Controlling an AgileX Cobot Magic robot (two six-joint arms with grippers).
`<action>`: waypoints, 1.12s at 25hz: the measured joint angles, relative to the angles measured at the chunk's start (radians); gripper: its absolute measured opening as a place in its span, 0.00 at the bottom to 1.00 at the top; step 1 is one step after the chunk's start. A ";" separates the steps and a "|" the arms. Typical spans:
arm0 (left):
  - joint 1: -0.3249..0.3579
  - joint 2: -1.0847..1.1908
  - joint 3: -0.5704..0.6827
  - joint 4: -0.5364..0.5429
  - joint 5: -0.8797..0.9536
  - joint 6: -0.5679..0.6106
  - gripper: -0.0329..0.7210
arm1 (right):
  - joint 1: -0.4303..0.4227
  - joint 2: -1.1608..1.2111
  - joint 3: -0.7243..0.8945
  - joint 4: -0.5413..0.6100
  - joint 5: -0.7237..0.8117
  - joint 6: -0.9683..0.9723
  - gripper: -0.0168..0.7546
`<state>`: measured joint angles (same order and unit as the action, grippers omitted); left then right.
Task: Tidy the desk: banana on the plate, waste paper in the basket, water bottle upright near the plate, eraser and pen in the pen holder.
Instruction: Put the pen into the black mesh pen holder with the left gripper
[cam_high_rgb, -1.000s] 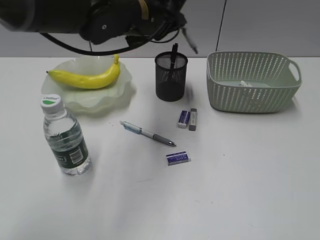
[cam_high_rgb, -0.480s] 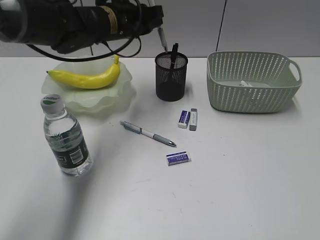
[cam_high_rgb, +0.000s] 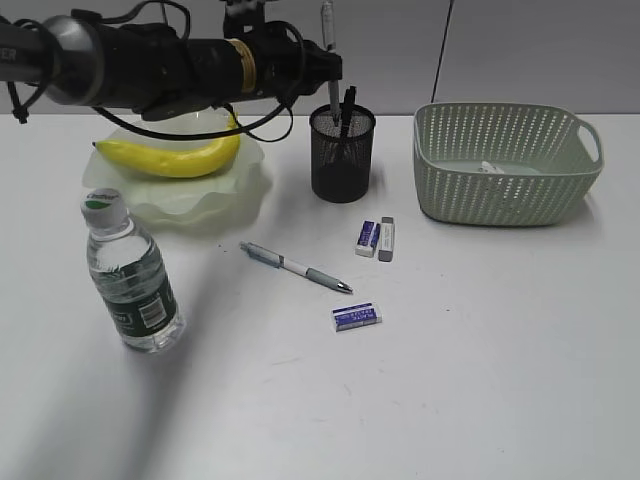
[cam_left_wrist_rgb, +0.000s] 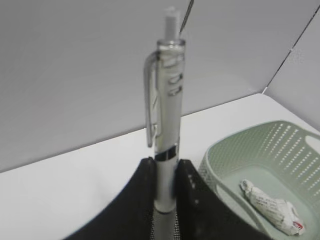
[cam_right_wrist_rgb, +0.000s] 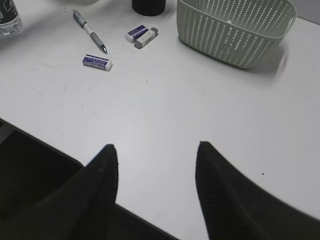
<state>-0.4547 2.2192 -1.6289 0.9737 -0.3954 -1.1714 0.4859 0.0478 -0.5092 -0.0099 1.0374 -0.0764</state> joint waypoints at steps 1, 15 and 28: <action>0.000 0.008 -0.007 0.004 0.008 0.001 0.16 | 0.000 0.000 0.000 0.000 0.000 0.000 0.55; -0.034 0.042 -0.016 0.091 0.096 0.005 0.20 | 0.000 0.000 0.000 0.000 0.000 0.000 0.55; -0.046 -0.057 -0.015 0.091 0.201 0.005 0.55 | 0.000 0.000 0.000 0.000 0.000 0.000 0.55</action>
<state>-0.5004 2.1618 -1.6440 1.0651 -0.1945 -1.1665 0.4859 0.0478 -0.5092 -0.0099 1.0374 -0.0764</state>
